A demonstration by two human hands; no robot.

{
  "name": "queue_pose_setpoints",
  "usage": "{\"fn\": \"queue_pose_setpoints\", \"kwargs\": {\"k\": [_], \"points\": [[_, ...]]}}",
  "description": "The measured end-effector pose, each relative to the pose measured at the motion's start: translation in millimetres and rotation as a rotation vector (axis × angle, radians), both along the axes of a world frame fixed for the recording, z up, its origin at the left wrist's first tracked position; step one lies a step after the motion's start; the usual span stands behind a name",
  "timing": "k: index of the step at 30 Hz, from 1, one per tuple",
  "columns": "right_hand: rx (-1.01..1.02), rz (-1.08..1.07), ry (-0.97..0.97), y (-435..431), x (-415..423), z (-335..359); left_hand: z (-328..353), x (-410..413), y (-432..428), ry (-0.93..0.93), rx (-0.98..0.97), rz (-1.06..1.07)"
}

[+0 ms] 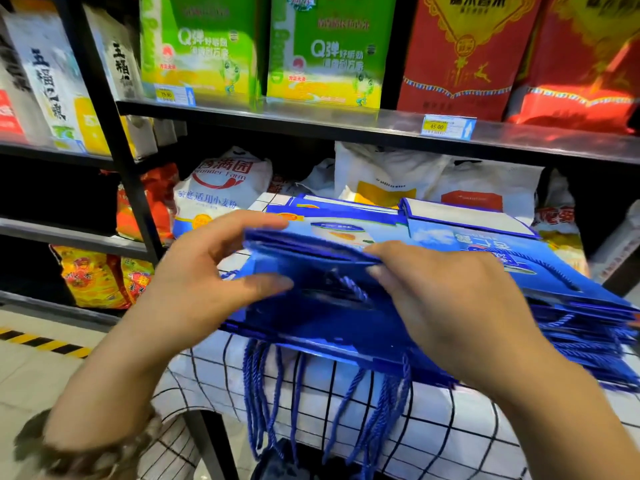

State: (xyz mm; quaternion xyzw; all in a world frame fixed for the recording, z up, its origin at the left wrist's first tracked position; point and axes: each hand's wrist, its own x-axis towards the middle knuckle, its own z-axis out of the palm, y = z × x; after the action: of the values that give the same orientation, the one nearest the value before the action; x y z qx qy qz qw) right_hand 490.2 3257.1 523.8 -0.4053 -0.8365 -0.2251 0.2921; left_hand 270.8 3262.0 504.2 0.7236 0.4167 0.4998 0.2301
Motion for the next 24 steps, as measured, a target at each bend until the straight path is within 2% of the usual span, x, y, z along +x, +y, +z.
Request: {"fn": "queue_pose_setpoints", "kwargs": {"k": [2, 3, 5, 7, 9, 11, 13, 15, 18, 20, 22, 24], "points": [[0.126, 0.123, 0.099, -0.2, 3.4, 8.6, -3.0, -2.4, 15.7, 0.161, 0.029, 0.118], [0.204, 0.173, 0.149, 0.7, 4.2, 11.8, -3.3, -1.9, 22.1, 0.184, 0.043, 0.165], [0.381, 0.262, 0.322, 6.5, 8.8, 11.6, -2.5, 0.0, 31.2, 0.095, 0.068, 0.195], [0.481, 0.359, 0.629, 16.0, 18.9, 7.4, -0.8, 0.0, 37.6, -0.035, 0.059, 0.181], [0.371, 0.399, 1.019, 25.8, 24.2, 3.1, -0.5, -2.6, 42.2, -0.157, 0.013, 0.134], [-0.018, 0.422, 1.251, 42.1, 21.2, -2.3, 2.9, -3.7, 45.8, -0.216, 0.002, 0.132], [-0.362, 0.337, 1.243, 66.5, 17.8, -6.4, 11.6, -3.5, 48.6, -0.244, 0.029, 0.156], [-0.440, 0.282, 1.161, 87.8, 19.2, -2.3, 26.8, -1.2, 49.6, -0.246, 0.092, 0.179], [-0.371, 0.400, 1.286, 96.5, 20.2, 21.6, 61.0, 7.9, 45.9, -0.192, 0.199, 0.166], [-0.265, 0.485, 1.346, 94.2, 23.4, 45.0, 91.9, 15.6, 42.7, -0.248, 0.282, 0.090], [-0.094, 0.439, 1.262, 90.3, 32.8, 74.5, 123.6, 24.3, 45.0, -0.290, 0.436, 0.096], [-0.009, 0.407, 1.154, 86.8, 49.6, 105.4, 151.4, 38.2, 55.1, -0.304, 0.584, 0.133]]}}
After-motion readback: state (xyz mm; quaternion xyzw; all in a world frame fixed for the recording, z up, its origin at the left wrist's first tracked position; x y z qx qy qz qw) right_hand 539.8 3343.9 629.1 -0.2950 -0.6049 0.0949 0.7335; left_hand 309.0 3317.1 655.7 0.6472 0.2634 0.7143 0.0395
